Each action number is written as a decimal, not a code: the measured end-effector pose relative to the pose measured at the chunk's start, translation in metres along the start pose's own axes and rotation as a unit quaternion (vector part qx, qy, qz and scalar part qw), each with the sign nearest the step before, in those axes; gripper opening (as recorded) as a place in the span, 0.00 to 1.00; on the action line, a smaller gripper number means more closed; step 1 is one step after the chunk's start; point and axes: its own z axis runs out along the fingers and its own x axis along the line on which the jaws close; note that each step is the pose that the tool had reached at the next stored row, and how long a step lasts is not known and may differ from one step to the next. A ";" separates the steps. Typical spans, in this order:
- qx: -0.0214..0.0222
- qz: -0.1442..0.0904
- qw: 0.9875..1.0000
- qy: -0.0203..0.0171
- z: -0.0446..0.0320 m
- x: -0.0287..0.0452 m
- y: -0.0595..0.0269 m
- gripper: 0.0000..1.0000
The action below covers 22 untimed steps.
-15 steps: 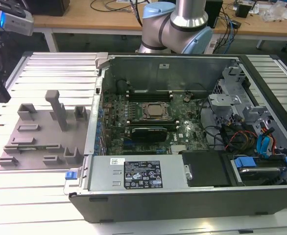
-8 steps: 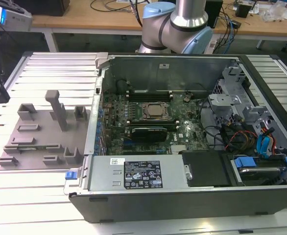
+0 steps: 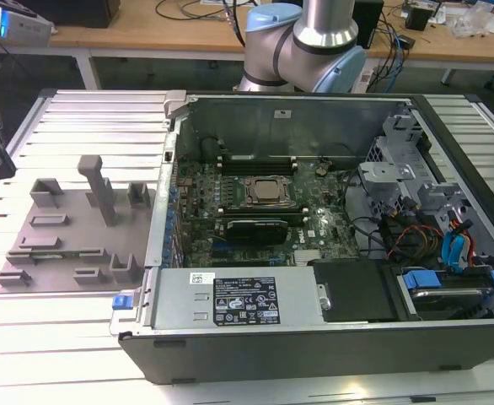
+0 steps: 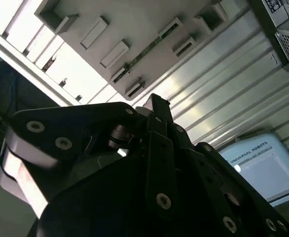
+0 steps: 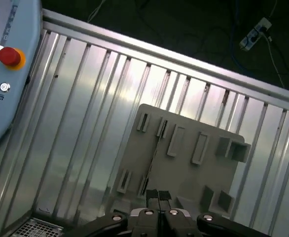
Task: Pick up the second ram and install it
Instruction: 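Pick up the second ram and move it above second insertion slot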
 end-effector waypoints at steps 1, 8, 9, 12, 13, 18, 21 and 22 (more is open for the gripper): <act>0.000 0.015 1.000 -0.001 0.0002 -0.0001 0.0000 0.08; 0.003 0.123 0.992 -0.005 0.0012 0.0000 0.0000 0.08; 0.003 0.134 0.991 -0.006 0.0012 0.0000 0.0000 0.08; 0.004 0.164 0.986 -0.007 0.0014 0.0000 0.0000 0.08; 0.004 0.172 0.985 -0.007 0.0015 0.0000 -0.0001 0.08; 0.005 0.226 0.974 -0.009 0.0020 0.0000 -0.0001 0.08; 0.005 0.228 0.974 -0.010 0.0020 0.0000 -0.0001 0.08; 0.005 0.228 0.974 -0.010 0.0020 0.0000 -0.0001 0.08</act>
